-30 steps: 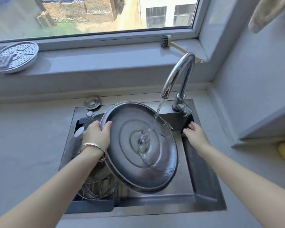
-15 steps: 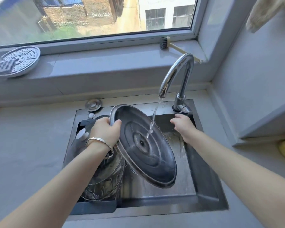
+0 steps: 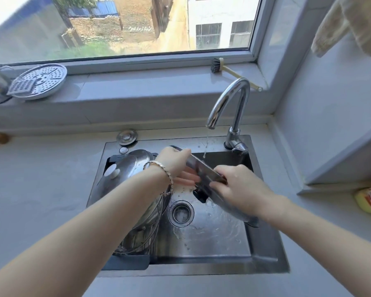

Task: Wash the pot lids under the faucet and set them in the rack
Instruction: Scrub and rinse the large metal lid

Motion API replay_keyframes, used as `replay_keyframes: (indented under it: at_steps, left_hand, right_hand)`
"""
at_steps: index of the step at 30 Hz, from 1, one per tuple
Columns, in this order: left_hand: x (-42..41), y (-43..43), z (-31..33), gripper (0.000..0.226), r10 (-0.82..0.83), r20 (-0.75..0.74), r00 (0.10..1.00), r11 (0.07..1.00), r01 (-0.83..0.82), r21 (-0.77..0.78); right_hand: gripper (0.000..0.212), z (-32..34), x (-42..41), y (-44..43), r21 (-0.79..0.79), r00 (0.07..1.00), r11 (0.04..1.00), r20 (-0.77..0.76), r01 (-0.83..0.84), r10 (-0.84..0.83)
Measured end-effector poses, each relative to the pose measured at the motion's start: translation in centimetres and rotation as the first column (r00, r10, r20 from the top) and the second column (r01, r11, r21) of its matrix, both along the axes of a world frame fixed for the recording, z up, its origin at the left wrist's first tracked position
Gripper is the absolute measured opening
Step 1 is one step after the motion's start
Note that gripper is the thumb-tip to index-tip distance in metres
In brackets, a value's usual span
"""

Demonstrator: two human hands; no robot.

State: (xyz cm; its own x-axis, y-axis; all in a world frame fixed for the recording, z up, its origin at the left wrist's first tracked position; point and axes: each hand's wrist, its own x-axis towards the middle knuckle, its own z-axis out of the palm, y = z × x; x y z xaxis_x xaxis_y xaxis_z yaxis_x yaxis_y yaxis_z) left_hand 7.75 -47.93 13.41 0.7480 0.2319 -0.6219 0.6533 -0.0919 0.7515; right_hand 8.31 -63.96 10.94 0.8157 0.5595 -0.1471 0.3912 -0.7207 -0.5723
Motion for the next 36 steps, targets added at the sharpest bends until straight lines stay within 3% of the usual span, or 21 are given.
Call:
replay_keyframes:
  at_steps: [2,7,13,18,22,26,30,32,36]
  left_hand:
    - [-0.8,0.2,-0.5,0.021,-0.047,0.033,0.998,0.999,0.046,0.012]
    - [-3.9,1.1,-3.8,0.007,-0.213,0.008,0.977,0.943,0.203,0.265]
    - [-6.9,1.3,-5.8,0.007,-0.095,-0.046,0.994,0.982,0.101,0.161]
    - [-8.4,1.3,-6.7,0.012,-0.029,-0.038,0.999,0.989,0.034,0.141]
    - [-9.2,1.5,-7.2,0.012,-0.002,-0.038,0.999,0.990,0.008,0.139]
    - [-9.9,1.5,-7.5,0.012,0.045,-0.035,0.998,0.992,-0.040,0.120]
    - [-10.6,1.8,-7.4,0.012,0.094,-0.023,0.995,0.990,-0.091,0.104]
    - [-10.9,2.1,-7.2,0.011,0.105,-0.017,0.994,0.988,-0.103,0.118]
    - [-11.6,2.7,-6.5,0.011,0.122,0.006,0.993,0.984,-0.122,0.134]
  right_hand:
    - [0.010,-0.1,1.2,-1.0,0.025,0.998,0.998,-0.016,0.056,-0.056]
    - [0.018,-1.2,3.2,-2.1,0.013,0.985,0.988,-0.077,0.156,-0.155]
    - [0.026,-0.9,3.2,-2.2,-0.050,0.970,0.972,-0.066,0.230,-0.233]
    - [0.024,0.6,2.4,-2.0,-0.135,0.993,0.984,0.040,0.112,-0.108]
    - [0.019,2.5,1.9,-1.1,-0.028,0.974,0.988,0.179,0.149,-0.142]
    - [0.034,1.8,1.4,-0.3,-0.135,0.992,0.983,0.033,0.124,-0.121]
    - [0.041,1.6,0.6,0.4,-0.089,0.984,0.986,0.122,0.138,-0.127]
    - [0.036,1.6,0.4,0.7,-0.062,0.988,0.992,0.116,0.114,-0.106]
    - [0.022,2.0,0.5,1.4,-0.181,0.991,0.982,0.131,0.056,-0.032]
